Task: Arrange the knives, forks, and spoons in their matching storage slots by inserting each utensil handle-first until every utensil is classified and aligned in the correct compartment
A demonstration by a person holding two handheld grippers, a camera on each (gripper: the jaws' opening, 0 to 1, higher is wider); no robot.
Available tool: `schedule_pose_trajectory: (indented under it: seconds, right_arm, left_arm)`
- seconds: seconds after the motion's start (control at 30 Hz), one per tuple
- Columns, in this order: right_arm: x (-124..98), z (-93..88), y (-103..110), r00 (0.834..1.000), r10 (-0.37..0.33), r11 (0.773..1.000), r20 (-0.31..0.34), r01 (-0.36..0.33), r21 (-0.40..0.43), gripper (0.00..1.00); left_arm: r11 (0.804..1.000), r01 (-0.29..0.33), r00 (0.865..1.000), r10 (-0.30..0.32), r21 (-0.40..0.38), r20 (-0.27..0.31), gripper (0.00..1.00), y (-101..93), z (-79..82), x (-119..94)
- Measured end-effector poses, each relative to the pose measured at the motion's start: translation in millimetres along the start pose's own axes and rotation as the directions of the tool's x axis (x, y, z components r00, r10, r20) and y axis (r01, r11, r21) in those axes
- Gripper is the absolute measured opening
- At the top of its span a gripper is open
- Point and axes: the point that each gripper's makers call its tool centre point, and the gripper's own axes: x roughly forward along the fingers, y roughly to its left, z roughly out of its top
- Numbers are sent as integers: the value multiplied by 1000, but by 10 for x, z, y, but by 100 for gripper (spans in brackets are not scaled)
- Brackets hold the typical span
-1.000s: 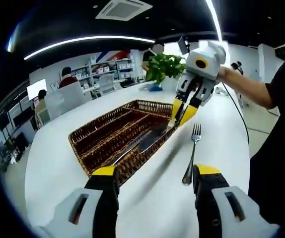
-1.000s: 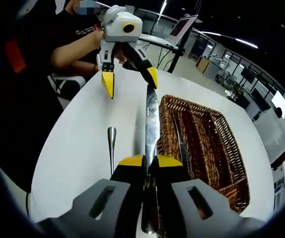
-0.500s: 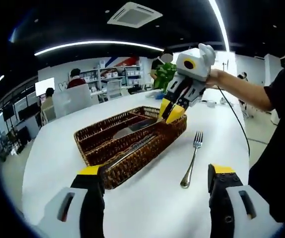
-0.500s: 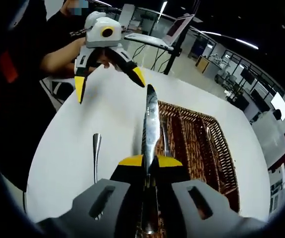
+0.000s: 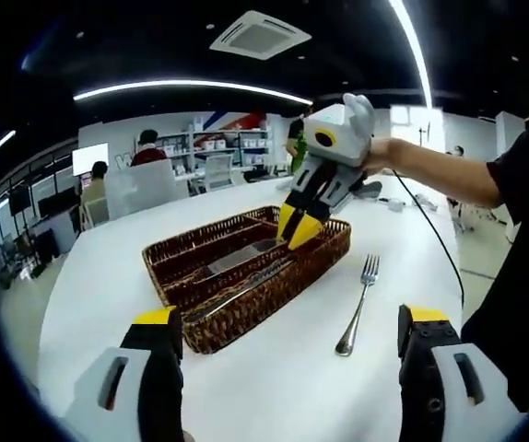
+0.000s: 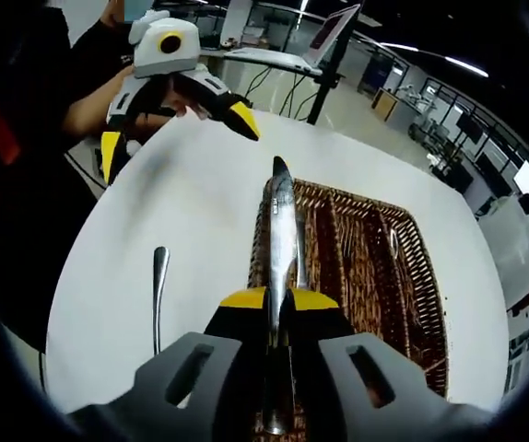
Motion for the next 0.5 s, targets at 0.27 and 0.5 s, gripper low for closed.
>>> schedule_pose_trajectory:
  seconds: [0.27,0.5]
  right_arm:
    - [208,-117,-57,997,50,998,-58,-49,28,5]
    - [338,-156,-66,994,86,995,-74,-81,66,5]
  left_arm:
    - [1000,8,1000,-8,0,-3,99,-36,-30,-6]
    - [1000,14,1000,-14,1,-15,99,-43,-77,-15]
